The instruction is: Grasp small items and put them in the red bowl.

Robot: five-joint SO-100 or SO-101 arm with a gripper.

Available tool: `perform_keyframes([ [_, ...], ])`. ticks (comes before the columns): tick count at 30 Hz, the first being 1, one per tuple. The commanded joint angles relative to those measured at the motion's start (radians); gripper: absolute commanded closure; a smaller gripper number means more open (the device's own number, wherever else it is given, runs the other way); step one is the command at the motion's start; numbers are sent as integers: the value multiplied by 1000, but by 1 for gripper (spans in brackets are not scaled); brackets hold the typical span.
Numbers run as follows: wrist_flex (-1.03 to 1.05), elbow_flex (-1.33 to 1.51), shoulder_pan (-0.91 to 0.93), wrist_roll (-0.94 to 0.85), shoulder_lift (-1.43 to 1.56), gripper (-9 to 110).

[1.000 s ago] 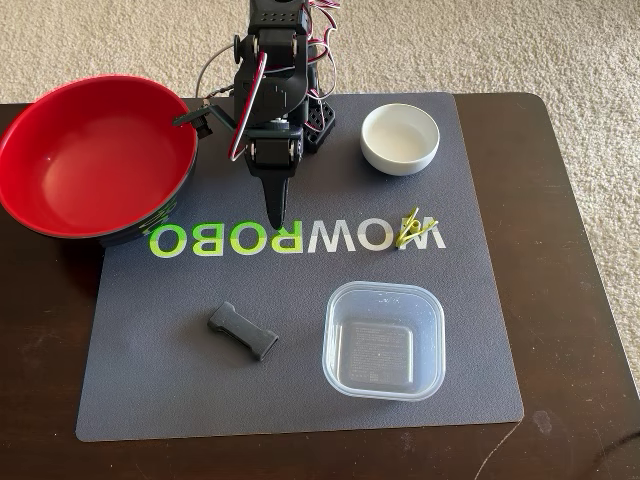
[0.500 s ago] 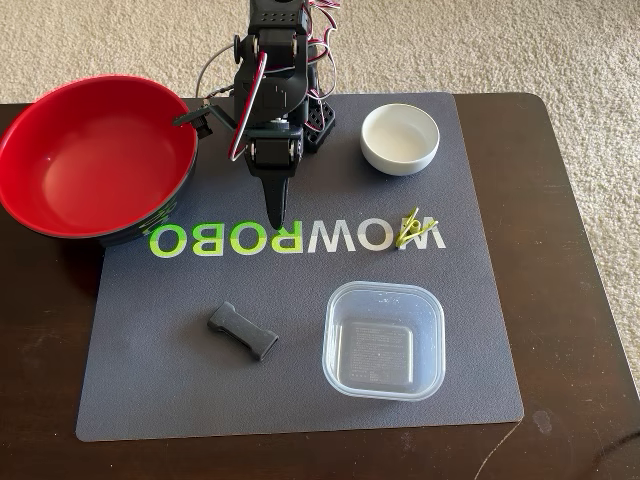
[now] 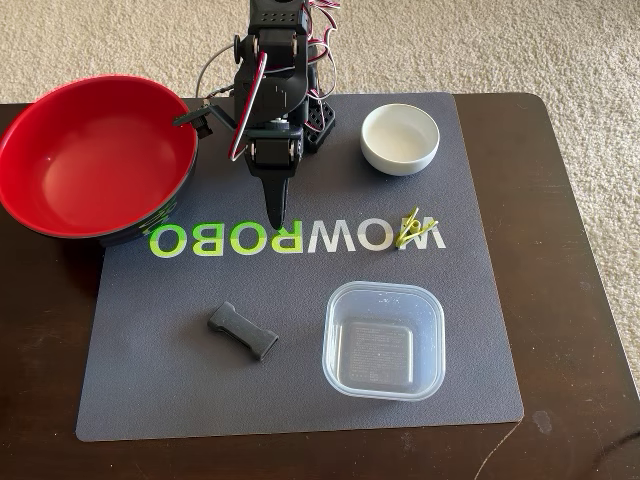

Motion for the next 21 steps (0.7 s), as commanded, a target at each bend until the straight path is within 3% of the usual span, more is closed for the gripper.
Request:
perform_keyframes([
  [1, -8, -8, 17, -2, 6, 101],
  [5, -12, -6, -17, 25, 6, 101],
  [7, -152, 35, -66, 25, 8, 101],
  [10, -299, 78, -94, 264, 8, 101],
  [12, -265, 44, -106, 664, 8, 93],
  [15, -253, -9, -54, 730, 8, 78],
  [18, -173, -98, -138, 908, -60, 78],
  [21, -14, -380, -221, 925, -434, 78],
])
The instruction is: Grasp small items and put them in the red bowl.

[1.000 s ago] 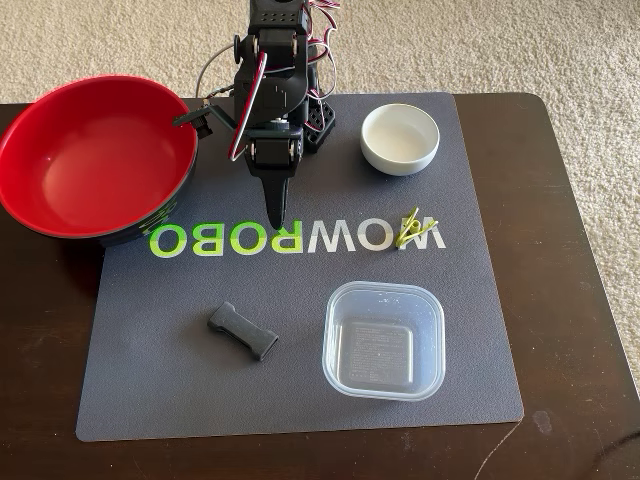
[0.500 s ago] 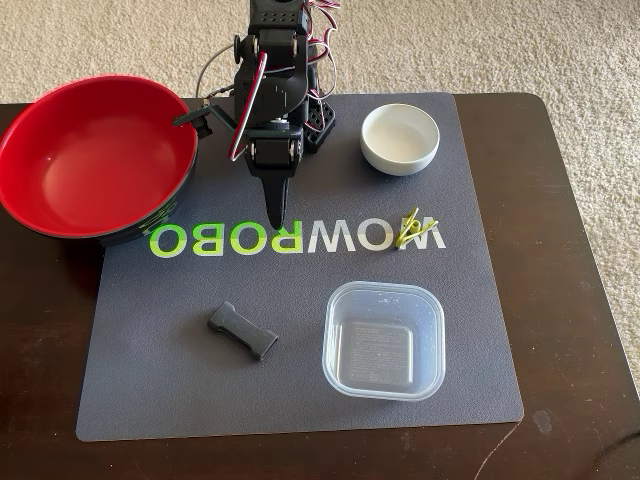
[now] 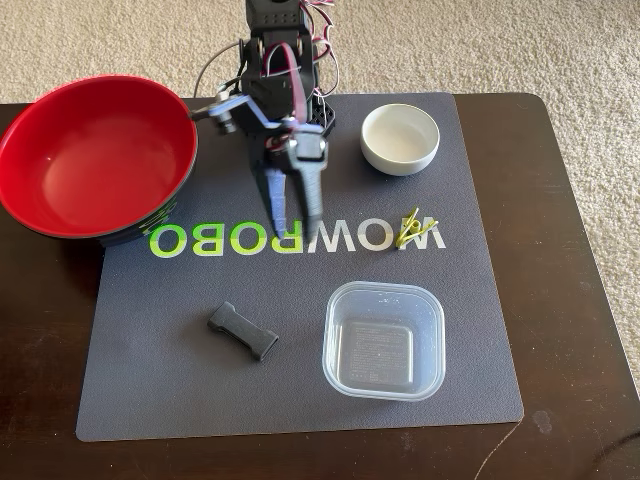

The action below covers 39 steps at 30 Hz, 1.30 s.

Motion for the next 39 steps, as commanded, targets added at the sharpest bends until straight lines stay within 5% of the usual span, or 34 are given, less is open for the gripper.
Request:
perform_keyframes([
  [1, 152, -393, -69, 9, -480, 78],
  [5, 321, -985, -20, -179, -1086, 78],
  [14, 543, -1746, -21, -252, -1758, 87],
  [30, 538, -1738, -21, -112, -2056, 77],
  [32, 535, -1741, -21, -110, -2103, 82],
  [34, 526, -1749, -8, -126, -2140, 101],
  [39, 537, -1710, 37, -172, -2036, 101],
])
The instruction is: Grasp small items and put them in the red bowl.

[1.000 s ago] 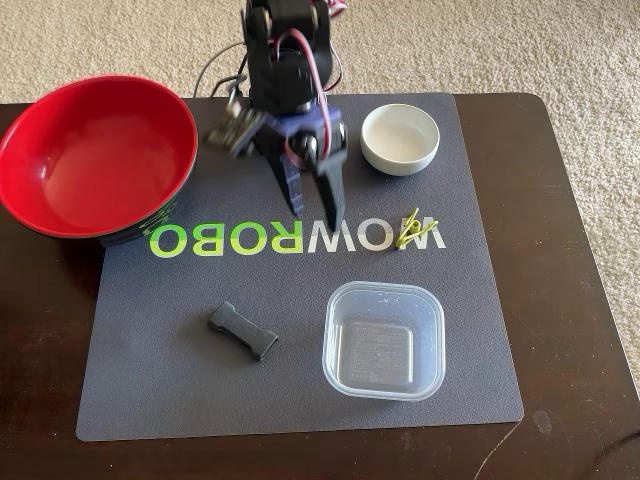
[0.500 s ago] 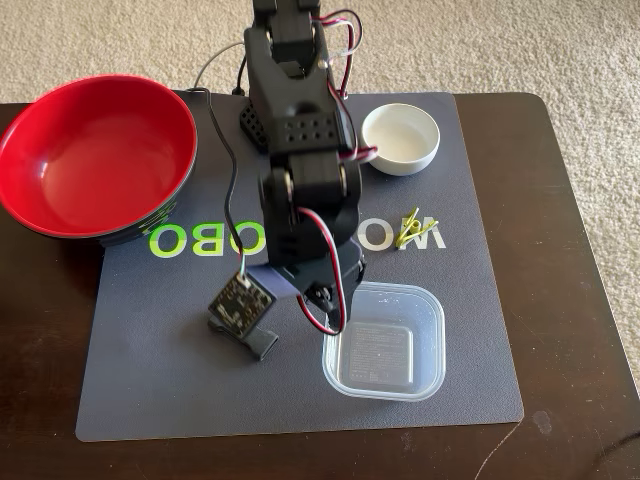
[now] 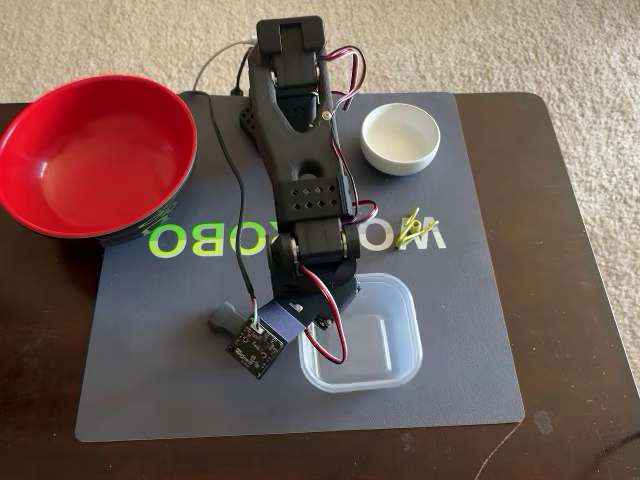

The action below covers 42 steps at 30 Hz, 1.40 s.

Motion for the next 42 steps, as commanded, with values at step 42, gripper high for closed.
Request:
perform_keyframes([
  [42, 123, 696, 1466, 327, 1239, 76],
])
